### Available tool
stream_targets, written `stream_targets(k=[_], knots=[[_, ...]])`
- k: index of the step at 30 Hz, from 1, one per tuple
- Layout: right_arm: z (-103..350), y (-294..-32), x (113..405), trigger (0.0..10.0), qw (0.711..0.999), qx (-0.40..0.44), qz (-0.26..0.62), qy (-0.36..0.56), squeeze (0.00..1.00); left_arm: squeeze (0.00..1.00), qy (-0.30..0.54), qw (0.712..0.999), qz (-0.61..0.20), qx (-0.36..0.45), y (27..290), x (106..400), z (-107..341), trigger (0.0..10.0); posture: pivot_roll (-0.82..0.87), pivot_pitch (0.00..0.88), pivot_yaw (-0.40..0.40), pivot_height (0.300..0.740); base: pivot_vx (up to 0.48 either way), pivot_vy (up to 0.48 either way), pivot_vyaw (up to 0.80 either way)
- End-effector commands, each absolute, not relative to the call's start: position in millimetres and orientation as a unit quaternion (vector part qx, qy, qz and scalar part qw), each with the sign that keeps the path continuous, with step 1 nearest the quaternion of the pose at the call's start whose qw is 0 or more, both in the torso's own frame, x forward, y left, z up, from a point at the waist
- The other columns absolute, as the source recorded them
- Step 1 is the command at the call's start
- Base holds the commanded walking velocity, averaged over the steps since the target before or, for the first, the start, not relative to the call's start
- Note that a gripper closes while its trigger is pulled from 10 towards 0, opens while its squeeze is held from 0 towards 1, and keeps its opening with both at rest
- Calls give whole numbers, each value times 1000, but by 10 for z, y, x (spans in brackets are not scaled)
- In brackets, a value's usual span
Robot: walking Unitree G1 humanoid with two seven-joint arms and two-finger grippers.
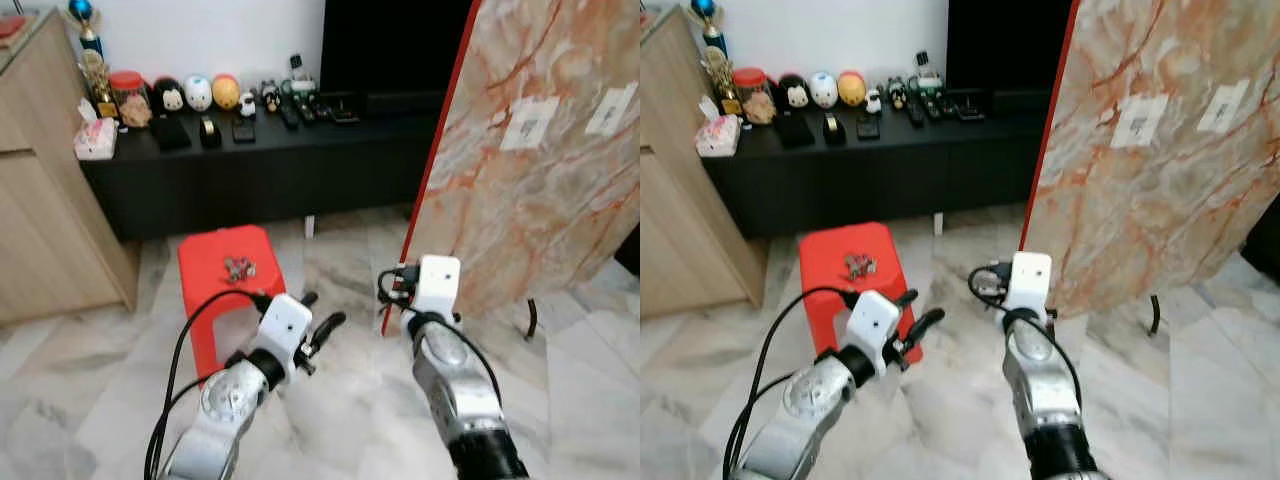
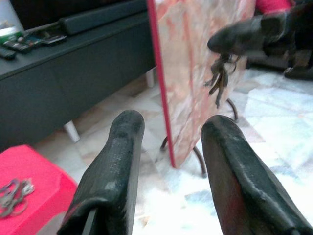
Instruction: Hang keys on a hook
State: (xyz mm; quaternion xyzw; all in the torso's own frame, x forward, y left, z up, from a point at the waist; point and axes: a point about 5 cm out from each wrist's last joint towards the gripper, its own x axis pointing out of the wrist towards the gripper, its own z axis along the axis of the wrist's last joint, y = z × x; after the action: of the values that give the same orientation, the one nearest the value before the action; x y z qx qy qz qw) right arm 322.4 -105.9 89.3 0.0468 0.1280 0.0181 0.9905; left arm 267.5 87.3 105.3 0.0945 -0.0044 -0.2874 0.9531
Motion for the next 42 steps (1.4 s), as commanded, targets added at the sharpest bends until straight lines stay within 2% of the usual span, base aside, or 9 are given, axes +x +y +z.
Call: stream_targets(k=[1,6,8,21,28,34,42], knots=[[931,-1045,3249,10000,991,52,22,119,0,0,-4,952,-290,99,848,2679,1048,10000,40,0,-68,740,0,-416,-625],[962,-954,3299,10000,988,87,38,120,0,0,8,948,-305,92,807,2670,1015,10000,44,0,-68,740,0,0,0],[991,-876,3344,10000,981,137,44,129,0,0,12,947,-309,92,798,2673,993,10000,44,0,-68,740,0,0,0],[1208,-513,3448,10000,970,184,101,121,0,0,48,940,-323,97,689,2657,817,10000,49,0,-80,740,0,0,0],[1279,-448,3461,10000,966,203,107,119,0,0,53,938,-330,94,621,2692,778,10000,34,0,-74,740,0,0,0],[1328,-394,3443,10000,959,224,122,127,0,0,65,950,-288,106,620,2826,732,10000,22,0,-70,740,0,0,0],[1376,-334,3438,10000,954,234,134,126,0,0,65,955,-270,102,555,2936,728,10000,17,0,-73,740,0,0,0]])
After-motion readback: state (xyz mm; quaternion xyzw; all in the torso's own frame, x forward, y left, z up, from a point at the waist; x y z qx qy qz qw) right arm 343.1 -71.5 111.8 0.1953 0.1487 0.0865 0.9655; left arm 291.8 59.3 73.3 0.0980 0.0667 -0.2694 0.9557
